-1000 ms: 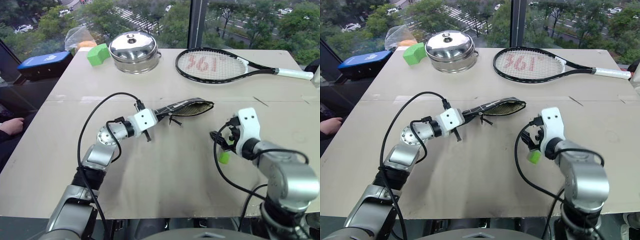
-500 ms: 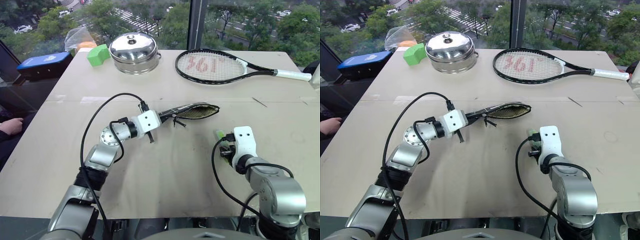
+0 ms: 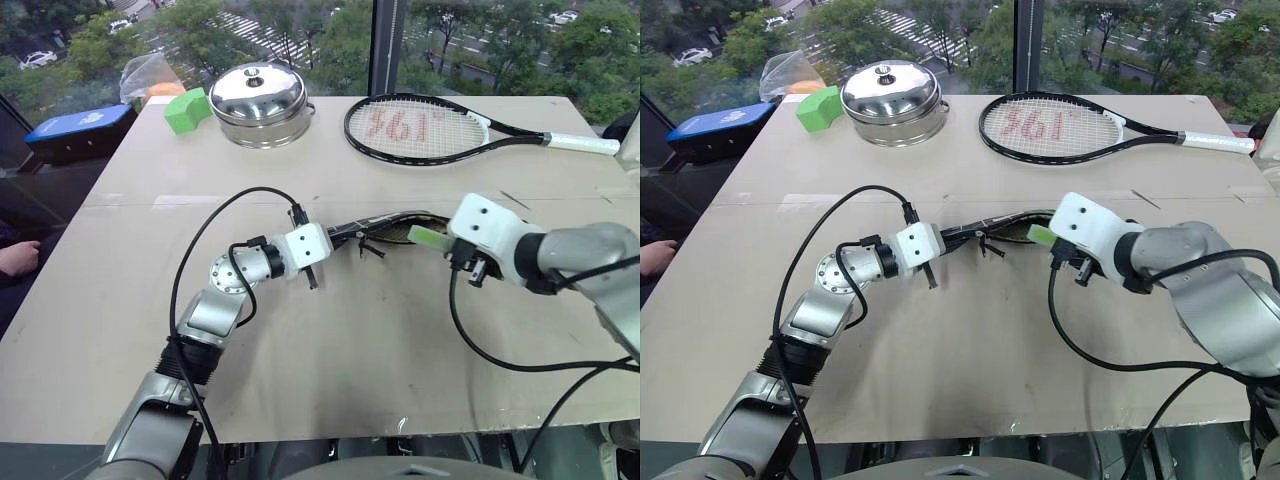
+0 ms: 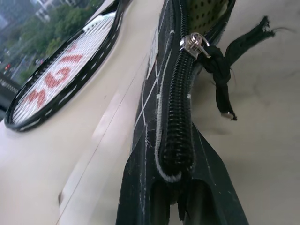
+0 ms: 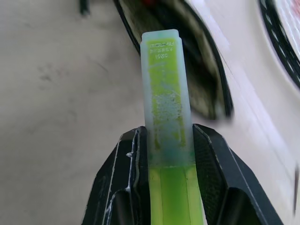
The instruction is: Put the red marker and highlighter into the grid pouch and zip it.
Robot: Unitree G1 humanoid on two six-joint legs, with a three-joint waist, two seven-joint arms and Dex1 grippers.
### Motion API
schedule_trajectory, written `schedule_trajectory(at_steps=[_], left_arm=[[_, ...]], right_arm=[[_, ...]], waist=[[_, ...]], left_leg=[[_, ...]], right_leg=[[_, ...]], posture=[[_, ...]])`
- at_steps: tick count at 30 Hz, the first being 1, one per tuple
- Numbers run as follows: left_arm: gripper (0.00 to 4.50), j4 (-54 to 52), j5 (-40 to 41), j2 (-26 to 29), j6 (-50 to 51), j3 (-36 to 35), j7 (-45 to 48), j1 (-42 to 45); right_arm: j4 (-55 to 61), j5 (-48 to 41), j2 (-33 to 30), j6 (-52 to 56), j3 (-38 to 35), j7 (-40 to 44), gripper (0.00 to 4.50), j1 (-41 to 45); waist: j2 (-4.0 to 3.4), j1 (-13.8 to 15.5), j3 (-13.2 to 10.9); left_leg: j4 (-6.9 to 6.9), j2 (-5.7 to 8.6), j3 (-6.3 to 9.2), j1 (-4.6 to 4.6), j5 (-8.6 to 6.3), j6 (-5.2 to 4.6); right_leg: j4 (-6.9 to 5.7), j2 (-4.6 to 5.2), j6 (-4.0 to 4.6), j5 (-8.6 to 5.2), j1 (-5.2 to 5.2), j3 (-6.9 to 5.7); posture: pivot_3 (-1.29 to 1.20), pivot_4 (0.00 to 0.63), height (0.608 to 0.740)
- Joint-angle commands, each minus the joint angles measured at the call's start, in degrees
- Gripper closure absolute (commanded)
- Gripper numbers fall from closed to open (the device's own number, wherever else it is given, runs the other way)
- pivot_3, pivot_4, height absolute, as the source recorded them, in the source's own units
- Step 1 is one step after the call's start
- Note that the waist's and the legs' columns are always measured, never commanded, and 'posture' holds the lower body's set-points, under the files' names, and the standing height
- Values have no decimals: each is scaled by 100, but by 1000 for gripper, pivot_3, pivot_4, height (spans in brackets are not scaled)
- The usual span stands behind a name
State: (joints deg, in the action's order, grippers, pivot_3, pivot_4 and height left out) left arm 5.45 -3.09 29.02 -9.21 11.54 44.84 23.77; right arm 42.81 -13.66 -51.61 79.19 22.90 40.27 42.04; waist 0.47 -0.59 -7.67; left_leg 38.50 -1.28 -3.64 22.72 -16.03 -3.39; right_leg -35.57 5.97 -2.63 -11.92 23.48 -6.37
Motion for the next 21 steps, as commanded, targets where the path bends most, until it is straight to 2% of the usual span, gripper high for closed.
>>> schedule_trajectory(at_steps=[1, 4, 6, 11, 12, 13, 15, 17, 19, 21], left_arm=[[4500, -593, 56, -76, 85, 85, 24, -18], [4500, -787, 77, -121, 177, 135, 58, -30], [4500, -911, 92, -141, 248, 188, 115, 0], [4500, -1103, 155, -192, 453, 215, 150, -51], [4500, -1113, 161, -195, 484, 209, 153, -58], [4500, -1120, 171, -190, 533, 188, 151, -62], [4500, -1116, 188, -168, 622, 134, 140, -64], [4500, -1085, 223, -138, 755, 32, 93, -56], [4500, -1050, 253, -133, 881, -40, 35, -34], [4500, -978, 285, -155, 979, -107, -22, 0]], right_arm=[[-653, 480, 3, -770, 977, 45, 3773, 635], [-1235, 913, 100, -1458, 1691, 201, 3773, 1013], [-1763, 1194, 439, -1918, 2000, 215, 3773, 1256], [-2864, 1586, 1203, -2917, 2235, 411, 3773, 1641], [-3018, 1622, 1256, -3099, 2197, 487, 2753, 1632], [-3117, 1639, 1290, -3216, 2083, 504, 2460, 1578], [-3187, 1692, 1324, -3293, 1799, 431, 1551, 1473], [-2802, 1370, 1126, -2905, 1226, 631, 694, 1297], [-2343, 944, 916, -2366, 612, 899, 694, 1093], [-1818, 366, 792, -1545, -307, 1066, 694, 814]], waist=[[0, -2, -1], [1, 13, -1], [2, 0, -1], [0, -20, -1], [0, -19, -1], [0, -2, -2], [0, 40, -2], [0, 78, -2], [0, 134, -2], [1, 152, -2]], left_leg=[[1, 2, -3, 1, 0, 0], [4, 3, -3, 2, 2, 3], [4, 1, -3, 3, 3, 5], [4, -2, -12, -1, 7, 10], [4, -4, -12, -4, 7, 11], [4, -3, -12, -4, 7, 11], [5, -3, -8, 0, 7, 11], [6, -1, -9, 7, 7, 11], [8, 0, -9, 10, 7, 11], [8, -1, -4, 11, 7, 11]], right_leg=[[0, 3, 0, 0, 0, 2], [1, 5, -1, 0, 0, 3], [1, 3, -1, 0, 0, 1], [-8, -3, -2, 0, 3, 4], [-9, -5, -2, 0, 2, 4], [-9, -4, -2, 0, 2, 4], [-6, -3, -2, 0, 1, 0], [-2, 0, -2, 1, 1, -1], [4, 1, -2, 1, 1, -1], [7, 0, -1, 1, -1, -5]], posture=[[0, 150, 740], [0, 150, 740], [0, 150, 740], [0, 150, 740], [0, 150, 740], [0, 150, 740], [0, 150, 740], [0, 150, 740], [0, 150, 740], [0, 150, 740]])
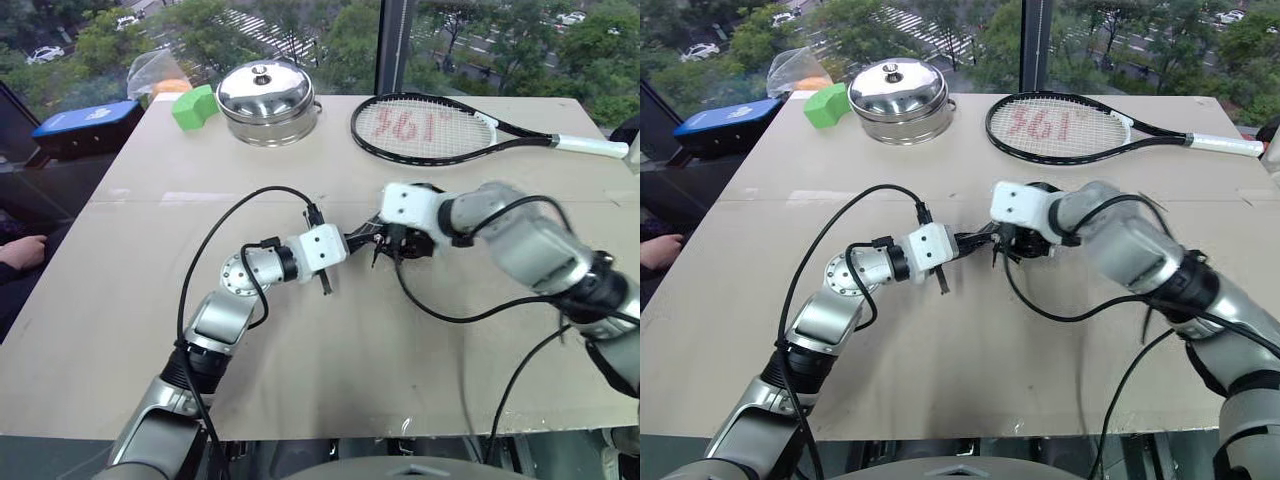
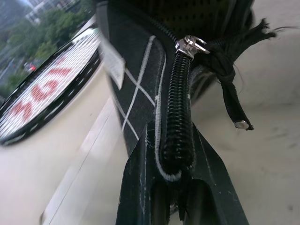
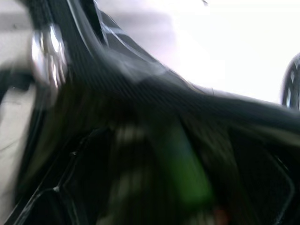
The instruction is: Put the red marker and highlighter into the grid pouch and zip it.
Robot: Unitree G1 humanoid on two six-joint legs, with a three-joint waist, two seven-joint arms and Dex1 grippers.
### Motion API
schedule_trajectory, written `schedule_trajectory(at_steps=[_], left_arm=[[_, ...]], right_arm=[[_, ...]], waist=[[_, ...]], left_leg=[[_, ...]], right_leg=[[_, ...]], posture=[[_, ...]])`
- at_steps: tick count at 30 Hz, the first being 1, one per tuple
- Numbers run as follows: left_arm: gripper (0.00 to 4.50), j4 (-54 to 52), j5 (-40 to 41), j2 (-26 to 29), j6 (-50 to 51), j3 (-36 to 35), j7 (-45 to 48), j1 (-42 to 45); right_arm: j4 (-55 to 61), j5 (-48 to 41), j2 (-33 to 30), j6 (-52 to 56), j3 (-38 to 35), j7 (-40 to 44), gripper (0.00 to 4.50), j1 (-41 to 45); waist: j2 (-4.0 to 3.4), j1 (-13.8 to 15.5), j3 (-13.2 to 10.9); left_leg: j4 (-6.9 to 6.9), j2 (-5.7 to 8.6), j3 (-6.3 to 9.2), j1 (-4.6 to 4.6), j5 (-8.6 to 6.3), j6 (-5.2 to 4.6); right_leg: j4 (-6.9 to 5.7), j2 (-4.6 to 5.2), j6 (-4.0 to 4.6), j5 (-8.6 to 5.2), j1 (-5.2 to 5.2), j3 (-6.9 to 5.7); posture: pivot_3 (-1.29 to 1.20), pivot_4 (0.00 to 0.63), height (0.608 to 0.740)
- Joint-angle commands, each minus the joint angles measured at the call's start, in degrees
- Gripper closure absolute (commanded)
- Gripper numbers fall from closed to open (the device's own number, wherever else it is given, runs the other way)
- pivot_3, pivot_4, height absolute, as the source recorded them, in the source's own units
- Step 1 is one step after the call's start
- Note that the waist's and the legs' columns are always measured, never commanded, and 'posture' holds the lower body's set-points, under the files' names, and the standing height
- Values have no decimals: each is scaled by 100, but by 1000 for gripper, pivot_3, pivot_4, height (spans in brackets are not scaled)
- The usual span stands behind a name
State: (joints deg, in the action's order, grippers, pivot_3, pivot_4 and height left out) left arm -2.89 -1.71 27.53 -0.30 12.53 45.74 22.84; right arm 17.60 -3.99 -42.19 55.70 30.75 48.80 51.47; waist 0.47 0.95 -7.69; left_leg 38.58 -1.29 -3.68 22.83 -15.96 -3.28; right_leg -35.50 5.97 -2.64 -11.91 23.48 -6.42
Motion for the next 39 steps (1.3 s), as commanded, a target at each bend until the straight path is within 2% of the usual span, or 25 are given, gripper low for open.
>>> schedule_trajectory(at_steps=[1, 4, 8, 13, 20, 29, 33, 39], left_arm=[[4500, -101, 146, -3, 83, -230, -121, 101], [4500, 21, 192, -26, 82, -311, -160, 120], [4500, 198, 237, -26, -81, -355, -159, 151], [4500, 410, 283, 19, -413, -361, -51, 76], [4500, 561, 243, 59, -721, -327, 28, 17], [4500, 306, 183, -4, -589, -257, -40, -35], [4500, 207, 185, -31, -474, -268, -81, -19], [4500, 118, 207, -30, -366, -287, -108, -34]], right_arm=[[949, -876, -82, 1300, -1634, 213, 694, -262], [1652, -1563, 318, 2588, -2948, 232, 694, -555], [2510, -1965, 871, 3569, -3600, -120, 694, -1085], [2939, -2094, 1931, 3680, -3399, -1084, 694, -1904], [2483, -1946, 2901, 3680, -3033, -2115, 694, -1876], [1872, -2043, 3231, 3314, -2806, -2431, 694, -1698], [1865, -2255, 3509, 3457, -3036, -2406, 694, -1614], [2102, -2482, 3513, 3581, -3224, -2389, 694, -1614]], waist=[[1, -10, 0], [1, -16, 1], [2, -21, 4], [1, -26, 4], [4, -20, 5], [4, -31, 6], [4, -34, 5], [3, -30, 5]], left_leg=[[0, -1, 1, -1, 0, 0], [0, -2, 3, -4, -1, -1], [-1, -4, 6, -10, -10, -16], [-1, 1, 8, -9, -4, -7], [3, 2, 9, -11, -1, -1], [3, 4, 7, -11, -1, -1], [2, 3, 7, -11, -1, -1], [1, 3, 6, -10, -1, -1]], right_leg=[[-1, -1, 0, 0, -1, 0], [-5, -1, 1, 1, -3, 0], [-17, -2, 3, 1, -1, 0], [-27, 1, 4, 0, 1, 2], [-32, -2, 3, 0, 0, 2], [-30, -4, 2, 0, 0, 3], [-30, -4, 2, 0, 0, 3], [-28, -5, 2, 0, 0, 3]], posture=[[0, 150, 740], [0, 150, 740], [0, 150, 740], [0, 150, 740], [0, 150, 740], [0, 150, 740], [0, 150, 740], [0, 150, 740]])
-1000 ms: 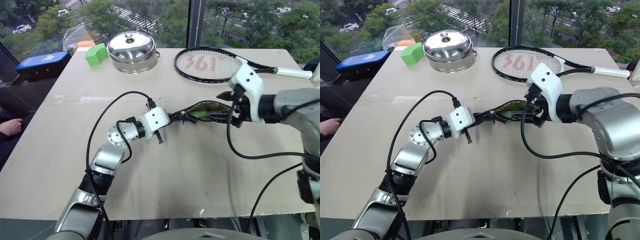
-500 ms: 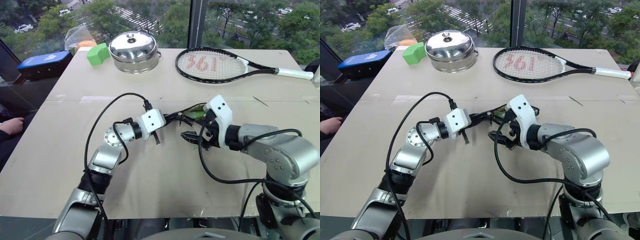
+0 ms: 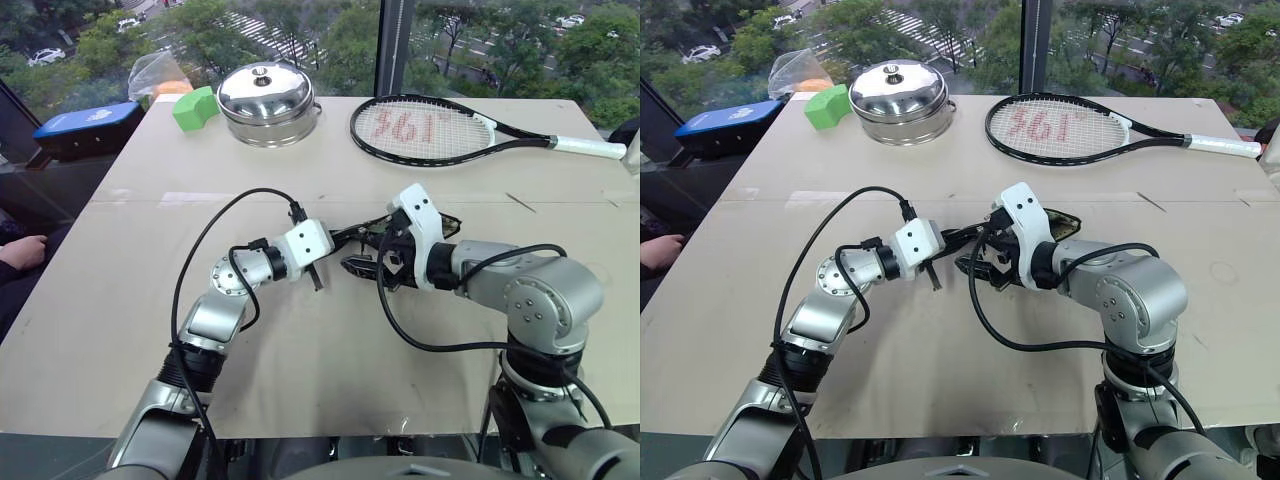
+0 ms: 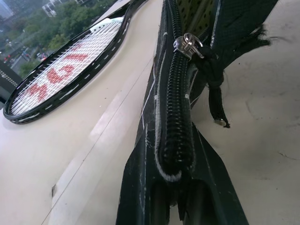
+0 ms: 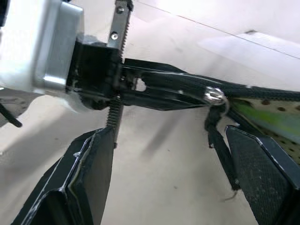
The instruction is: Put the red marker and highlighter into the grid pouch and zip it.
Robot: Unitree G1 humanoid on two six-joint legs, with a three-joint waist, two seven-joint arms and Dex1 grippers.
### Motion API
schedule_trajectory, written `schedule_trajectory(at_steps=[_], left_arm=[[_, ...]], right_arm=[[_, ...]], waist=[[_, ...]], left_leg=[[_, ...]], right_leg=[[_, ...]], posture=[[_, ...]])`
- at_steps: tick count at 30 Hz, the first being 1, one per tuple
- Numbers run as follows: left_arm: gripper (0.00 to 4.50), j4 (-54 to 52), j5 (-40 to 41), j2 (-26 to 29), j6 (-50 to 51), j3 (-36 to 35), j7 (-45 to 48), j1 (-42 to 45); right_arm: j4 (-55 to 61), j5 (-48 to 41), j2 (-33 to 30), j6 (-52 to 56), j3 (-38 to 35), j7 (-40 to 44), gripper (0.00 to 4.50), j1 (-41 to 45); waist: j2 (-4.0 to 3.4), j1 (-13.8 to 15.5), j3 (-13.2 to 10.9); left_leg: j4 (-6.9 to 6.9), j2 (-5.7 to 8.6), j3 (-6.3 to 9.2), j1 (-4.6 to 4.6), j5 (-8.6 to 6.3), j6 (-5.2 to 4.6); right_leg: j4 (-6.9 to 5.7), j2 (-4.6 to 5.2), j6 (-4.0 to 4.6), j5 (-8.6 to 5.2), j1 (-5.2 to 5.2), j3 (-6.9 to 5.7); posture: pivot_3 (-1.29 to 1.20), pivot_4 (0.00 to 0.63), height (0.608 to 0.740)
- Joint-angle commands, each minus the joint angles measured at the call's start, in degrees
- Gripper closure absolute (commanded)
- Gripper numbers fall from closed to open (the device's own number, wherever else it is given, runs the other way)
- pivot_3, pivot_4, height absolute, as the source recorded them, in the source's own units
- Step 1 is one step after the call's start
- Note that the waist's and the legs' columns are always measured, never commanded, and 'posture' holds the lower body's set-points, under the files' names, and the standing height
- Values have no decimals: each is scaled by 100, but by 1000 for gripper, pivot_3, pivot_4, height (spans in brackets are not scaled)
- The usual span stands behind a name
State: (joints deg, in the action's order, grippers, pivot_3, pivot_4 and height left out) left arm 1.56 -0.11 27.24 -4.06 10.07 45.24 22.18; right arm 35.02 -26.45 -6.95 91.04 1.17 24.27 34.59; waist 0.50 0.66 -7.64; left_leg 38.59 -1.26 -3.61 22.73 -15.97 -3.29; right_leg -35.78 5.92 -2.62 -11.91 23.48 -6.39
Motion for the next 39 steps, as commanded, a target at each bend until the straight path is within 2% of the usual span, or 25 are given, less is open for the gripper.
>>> schedule_trajectory(at_steps=[1, 11, 20, 21, 22, 23, 26, 29, 30, 39], left_arm=[[4500, -336, 52, 5, 22, -49, -56, 29], [4500, -491, 70, -56, 116, 9, -38, 13], [4500, -639, 12, -10, 106, 43, -67, -121], [4500, -639, 11, -8, 96, 46, -71, -135], [4500, -642, 4, 2, 72, 54, -70, -157], [4500, -635, -11, 14, 36, 64, -68, -178], [4500, -604, -34, 29, -36, 74, -69, -214], [4500, -548, -94, 46, -136, 99, -74, -216], [4500, -536, -106, 48, -156, 104, -76, -217], [4500, -388, -150, 115, -286, 60, -95, -234]], right_arm=[[406, -315, -23, 98, -311, 95, 694, 79], [-186, -212, 60, -353, 20, -303, 694, -35], [-625, -285, 511, -688, -313, -502, 694, 53], [-661, -293, 558, -685, -379, -532, 925, 71], [-680, -305, 609, -669, -439, -563, 1377, 81], [-699, -330, 681, -632, -520, -589, 1464, 97], [-732, -395, 872, -498, -714, -689, 2758, 148], [-758, -406, 996, -340, -842, -800, 4246, 189], [-764, -395, 1012, -290, -862, -839, 4417, 195], [-416, -386, 789, 115, -1333, -1026, 4417, 133]], waist=[[0, 1, 0], [0, -15, 0], [0, -20, 0], [0, -19, 0], [0, -19, 0], [0, -19, 0], [-1, -24, -1], [-2, -42, -1], [-2, -42, -1], [-3, -40, -2]], left_leg=[[0, 0, 1, 0, 0, 0], [-2, 0, 0, -1, 0, 0], [-4, 0, 0, -1, 0, 0], [-4, -1, 0, -1, 0, 0], [-4, 0, 0, -1, 0, 0], [-4, 0, 0, -1, 0, 0], [-6, -1, 0, -1, 0, 0], [-8, -1, 0, -1, 0, 0], [-8, -1, 0, -1, 0, 0], [-9, -1, 0, -1, 0, 0]], right_leg=[[0, 0, 0, 0, 0, 0], [0, -1, 0, 0, 0, 0], [1, -2, 0, 0, 1, 0], [1, -1, 0, 0, 1, 0], [2, -1, 0, 0, 1, 0], [2, -1, 0, 0, 1, 0], [2, -1, 0, 0, 1, 0], [1, -2, 0, 0, 2, 0], [1, -2, 0, 0, 2, 0], [4, -1, 0, 0, 1, 0]], posture=[[0, 150, 740], [0, 150, 740], [0, 150, 740], [0, 150, 740], [0, 150, 740], [0, 150, 740], [0, 150, 740], [0, 150, 740], [0, 150, 740], [0, 150, 740]])
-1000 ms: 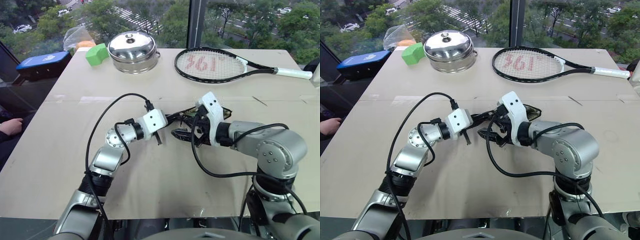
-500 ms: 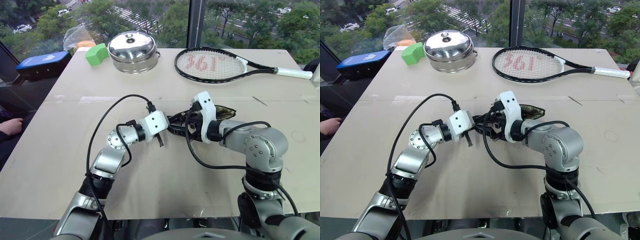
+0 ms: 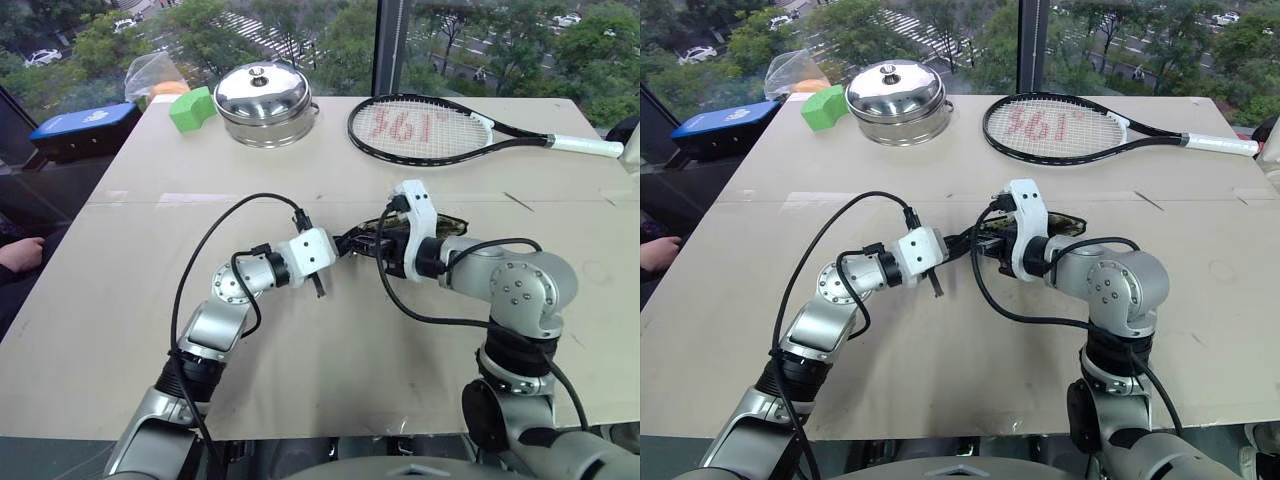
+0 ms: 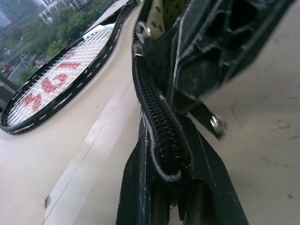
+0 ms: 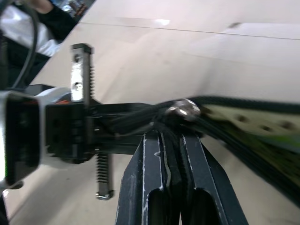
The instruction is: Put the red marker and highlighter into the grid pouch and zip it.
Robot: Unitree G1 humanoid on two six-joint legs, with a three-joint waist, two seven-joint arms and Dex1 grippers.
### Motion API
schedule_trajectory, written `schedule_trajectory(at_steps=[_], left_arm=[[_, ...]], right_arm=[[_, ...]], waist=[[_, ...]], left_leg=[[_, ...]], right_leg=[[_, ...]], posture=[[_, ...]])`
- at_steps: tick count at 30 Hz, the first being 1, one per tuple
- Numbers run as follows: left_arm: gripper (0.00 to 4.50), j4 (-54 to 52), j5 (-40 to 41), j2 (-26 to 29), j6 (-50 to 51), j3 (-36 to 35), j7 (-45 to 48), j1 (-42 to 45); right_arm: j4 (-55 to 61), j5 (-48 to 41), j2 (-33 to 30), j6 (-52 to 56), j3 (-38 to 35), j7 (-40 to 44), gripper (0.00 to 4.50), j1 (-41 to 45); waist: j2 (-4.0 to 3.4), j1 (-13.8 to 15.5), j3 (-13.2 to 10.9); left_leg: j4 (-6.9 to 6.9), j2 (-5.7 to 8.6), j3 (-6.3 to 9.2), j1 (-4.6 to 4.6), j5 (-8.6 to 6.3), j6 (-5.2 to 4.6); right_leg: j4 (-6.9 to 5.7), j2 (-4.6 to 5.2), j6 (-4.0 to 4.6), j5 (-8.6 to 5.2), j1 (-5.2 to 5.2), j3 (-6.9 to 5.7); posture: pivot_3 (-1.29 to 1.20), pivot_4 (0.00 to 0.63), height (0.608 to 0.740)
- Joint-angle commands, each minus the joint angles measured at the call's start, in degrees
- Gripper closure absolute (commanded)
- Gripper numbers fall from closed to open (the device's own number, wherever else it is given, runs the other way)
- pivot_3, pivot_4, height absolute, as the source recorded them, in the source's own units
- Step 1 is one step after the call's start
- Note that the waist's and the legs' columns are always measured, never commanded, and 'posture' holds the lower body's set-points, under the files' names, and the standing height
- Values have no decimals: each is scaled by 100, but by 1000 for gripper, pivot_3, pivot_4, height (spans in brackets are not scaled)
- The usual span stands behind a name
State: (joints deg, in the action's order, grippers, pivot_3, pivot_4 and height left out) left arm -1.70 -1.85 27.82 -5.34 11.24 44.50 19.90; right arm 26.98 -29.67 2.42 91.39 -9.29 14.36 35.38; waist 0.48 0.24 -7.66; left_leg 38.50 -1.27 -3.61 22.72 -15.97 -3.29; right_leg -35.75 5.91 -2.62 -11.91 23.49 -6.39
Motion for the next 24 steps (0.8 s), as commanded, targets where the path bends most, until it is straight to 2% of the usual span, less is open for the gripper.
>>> schedule_trajectory(at_steps=[1, 5, 9, 12, 15, 20, 22, 24], left_arm=[[4500, -43, 13, 77, -174, -77, -31, -17], [4500, 67, -13, 166, -252, -160, -69, -31], [4500, 247, -45, 235, -351, -180, -102, 69], [4500, 410, -121, 245, -437, -173, -174, 206], [4500, 588, -263, 211, -583, -117, -282, 345], [4500, 767, -343, 183, -776, -34, -292, 446], [4500, 773, -325, 178, -767, -38, -279, 446], [4500, 755, -291, 171, -731, -44, -257, 434]], right_arm=[[471, -83, -321, 100, -411, -37, 4417, -9], [586, -31, -1268, 111, -932, -31, 4417, -239], [304, 140, -2487, 41, -1318, 140, 4417, -541], [207, 121, -2967, -127, -1352, 286, 4417, -707], [253, 91, -3250, -396, -1131, 452, 4417, -855], [608, -28, -3215, -1031, -917, 657, 4417, -1112], [802, -352, -3064, -1000, -1077, 848, 4417, -1108], [940, -684, -2811, -803, -1253, 937, 3561, -1013]], waist=[[0, 4, 0], [-1, 29, -1], [-6, 44, -4], [-6, 39, -4], [-8, 4, -5], [-6, 12, -4], [-6, 29, -4], [-6, 42, -4]], left_leg=[[0, 0, 0, 0, 0, 0], [-2, 0, 0, 1, -3, -6], [-4, 1, -5, 1, -8, -14], [-10, 0, -4, 0, -13, -23], [-10, -2, -7, -4, -14, -25], [-10, -3, -7, -3, -16, -27], [-10, -3, -7, -1, -16, -27], [-10, -3, -6, -1, -15, -26]], right_leg=[[1, 0, 0, 0, 0, 0], [8, 2, 0, 0, -1, 0], [11, 2, -1, -1, 0, 1], [14, 1, 0, -1, 1, 1], [10, -1, 0, -1, 1, 5], [12, 0, -1, -1, 1, 6], [14, 0, -1, -1, 1, 5], [15, 0, -1, -1, 1, 5]], posture=[[0, 150, 740], [0, 150, 740], [0, 150, 740], [0, 150, 740], [0, 150, 740], [0, 150, 740], [0, 150, 740], [0, 150, 740]])
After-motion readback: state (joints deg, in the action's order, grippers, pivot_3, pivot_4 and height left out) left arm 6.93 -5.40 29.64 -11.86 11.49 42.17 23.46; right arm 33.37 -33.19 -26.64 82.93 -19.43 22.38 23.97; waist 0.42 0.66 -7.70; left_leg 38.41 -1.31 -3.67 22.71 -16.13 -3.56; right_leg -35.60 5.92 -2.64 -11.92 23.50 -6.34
